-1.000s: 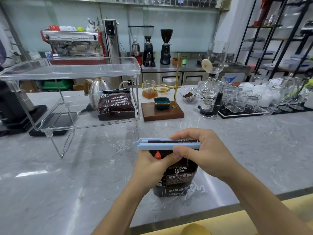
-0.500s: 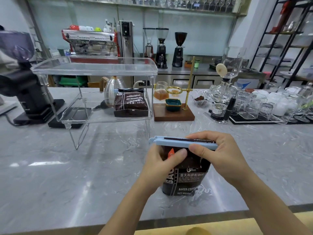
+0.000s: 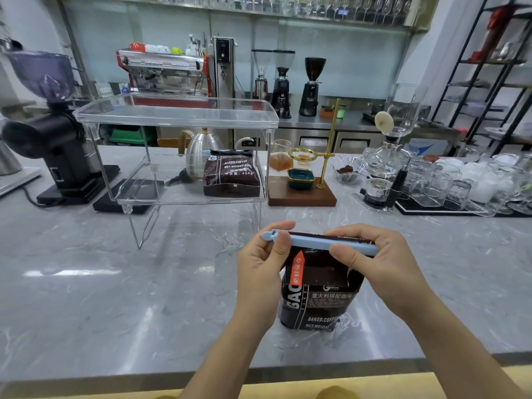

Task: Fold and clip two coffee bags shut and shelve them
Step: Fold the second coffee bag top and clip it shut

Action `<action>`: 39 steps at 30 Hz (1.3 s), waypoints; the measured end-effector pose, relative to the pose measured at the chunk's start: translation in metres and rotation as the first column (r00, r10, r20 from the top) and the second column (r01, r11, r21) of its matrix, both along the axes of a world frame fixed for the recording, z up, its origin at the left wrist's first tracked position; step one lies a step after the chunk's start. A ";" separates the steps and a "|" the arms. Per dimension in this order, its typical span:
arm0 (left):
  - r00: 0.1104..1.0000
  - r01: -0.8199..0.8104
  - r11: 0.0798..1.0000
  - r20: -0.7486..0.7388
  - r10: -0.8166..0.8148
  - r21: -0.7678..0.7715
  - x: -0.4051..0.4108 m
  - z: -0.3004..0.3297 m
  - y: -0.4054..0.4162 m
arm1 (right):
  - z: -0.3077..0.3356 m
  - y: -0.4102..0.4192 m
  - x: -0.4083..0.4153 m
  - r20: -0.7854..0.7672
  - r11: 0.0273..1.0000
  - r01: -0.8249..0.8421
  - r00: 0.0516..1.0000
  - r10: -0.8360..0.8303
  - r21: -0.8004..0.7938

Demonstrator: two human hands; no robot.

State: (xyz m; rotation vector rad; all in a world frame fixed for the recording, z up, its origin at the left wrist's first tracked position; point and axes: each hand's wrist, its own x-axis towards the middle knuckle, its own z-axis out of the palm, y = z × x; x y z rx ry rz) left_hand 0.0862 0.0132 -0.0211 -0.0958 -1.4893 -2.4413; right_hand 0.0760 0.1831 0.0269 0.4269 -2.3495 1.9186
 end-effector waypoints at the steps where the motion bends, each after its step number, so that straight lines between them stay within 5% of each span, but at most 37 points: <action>1: 1.000 -0.020 1.000 -0.005 0.020 -0.005 0.000 -0.001 0.000 | 0.000 0.000 0.000 -0.001 1.000 -0.002 1.000 0.002 -0.003; 21: 0.977 -0.212 0.973 -0.053 0.207 -0.095 -0.005 -0.004 0.005 | -0.012 0.004 -0.003 -0.042 1.000 0.016 0.999 -0.017 -0.005; 28: 1.000 -0.010 0.993 -0.017 0.008 -0.114 -0.003 -0.007 0.002 | -0.024 -0.001 -0.005 -0.092 0.990 0.010 0.995 -0.023 -0.141; 33: 0.992 0.110 0.921 -0.010 -0.123 -0.373 0.004 -0.032 0.005 | -0.062 -0.008 -0.006 -0.125 0.972 0.149 0.977 -0.174 -0.183; 39: 0.985 0.169 0.882 0.056 -0.161 -0.440 -0.002 -0.055 0.002 | -0.113 -0.017 -0.009 -0.017 0.966 0.137 0.989 -0.144 -0.219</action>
